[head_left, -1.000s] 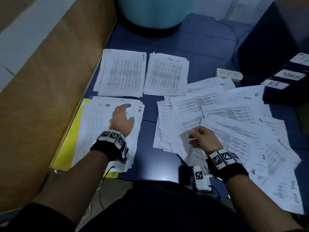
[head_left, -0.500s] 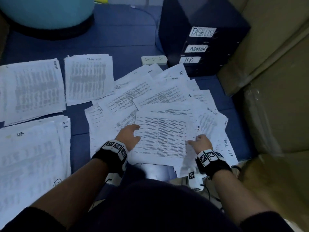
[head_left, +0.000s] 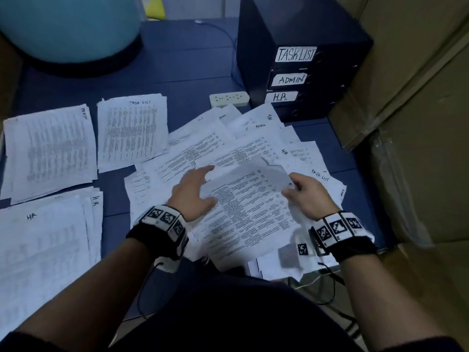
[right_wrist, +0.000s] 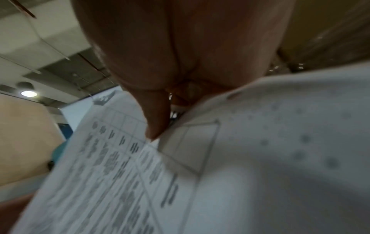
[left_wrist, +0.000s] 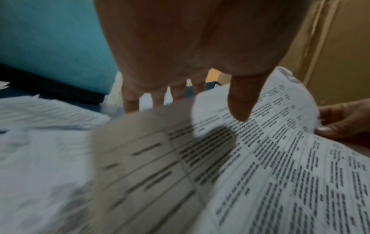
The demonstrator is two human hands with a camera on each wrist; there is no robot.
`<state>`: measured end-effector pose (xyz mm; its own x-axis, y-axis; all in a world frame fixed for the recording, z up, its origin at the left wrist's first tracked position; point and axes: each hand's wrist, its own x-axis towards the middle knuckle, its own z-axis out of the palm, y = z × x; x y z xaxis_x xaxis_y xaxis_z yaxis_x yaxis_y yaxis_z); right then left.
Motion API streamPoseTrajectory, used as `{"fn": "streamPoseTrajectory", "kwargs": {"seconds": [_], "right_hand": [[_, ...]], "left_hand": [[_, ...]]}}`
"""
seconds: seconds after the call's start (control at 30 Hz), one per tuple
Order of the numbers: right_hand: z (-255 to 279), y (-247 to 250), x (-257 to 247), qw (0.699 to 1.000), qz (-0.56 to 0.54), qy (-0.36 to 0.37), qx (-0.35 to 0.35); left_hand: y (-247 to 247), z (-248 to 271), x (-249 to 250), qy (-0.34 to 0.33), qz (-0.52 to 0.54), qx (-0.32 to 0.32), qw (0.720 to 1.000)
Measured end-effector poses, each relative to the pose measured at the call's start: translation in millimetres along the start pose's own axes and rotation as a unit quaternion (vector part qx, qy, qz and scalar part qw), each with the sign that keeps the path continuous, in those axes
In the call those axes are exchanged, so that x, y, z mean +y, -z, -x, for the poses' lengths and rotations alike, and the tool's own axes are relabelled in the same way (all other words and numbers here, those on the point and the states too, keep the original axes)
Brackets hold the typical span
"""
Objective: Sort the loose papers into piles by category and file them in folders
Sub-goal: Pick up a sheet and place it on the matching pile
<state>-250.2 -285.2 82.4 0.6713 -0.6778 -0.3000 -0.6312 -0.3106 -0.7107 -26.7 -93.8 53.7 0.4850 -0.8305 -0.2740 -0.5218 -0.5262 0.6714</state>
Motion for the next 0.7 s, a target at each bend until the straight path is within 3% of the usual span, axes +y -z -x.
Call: {"fn": "streamPoseTrajectory", "kwargs": {"seconds": [0.1,0.17,0.23,0.3,0.47,0.7], "right_hand": [[-11,2,-22,0.999,-0.027,0.028,-0.018],[-21,0,-24,0.998,-0.053,0.022,0.024],[-31,-4,-9,0.992,-0.086,-0.019,0.087],[-37,-11,15,0.982,-0.089,-0.105,0.133],[-32,-44,56,0.948,0.082,-0.295,0.082],[-16,-76,64,0.916,0.214,-0.324,0.1]], "left_hand": [[13,-1,22,-0.003,0.046,-0.028,0.999],[18,0,24,0.016,0.052,0.001,0.999],[24,3,19,0.056,0.079,0.052,0.994],[31,7,11,0.097,0.116,0.12,0.981],[36,15,-14,0.165,0.13,0.172,0.962],[28,21,-24,0.183,0.111,0.164,0.963]]}}
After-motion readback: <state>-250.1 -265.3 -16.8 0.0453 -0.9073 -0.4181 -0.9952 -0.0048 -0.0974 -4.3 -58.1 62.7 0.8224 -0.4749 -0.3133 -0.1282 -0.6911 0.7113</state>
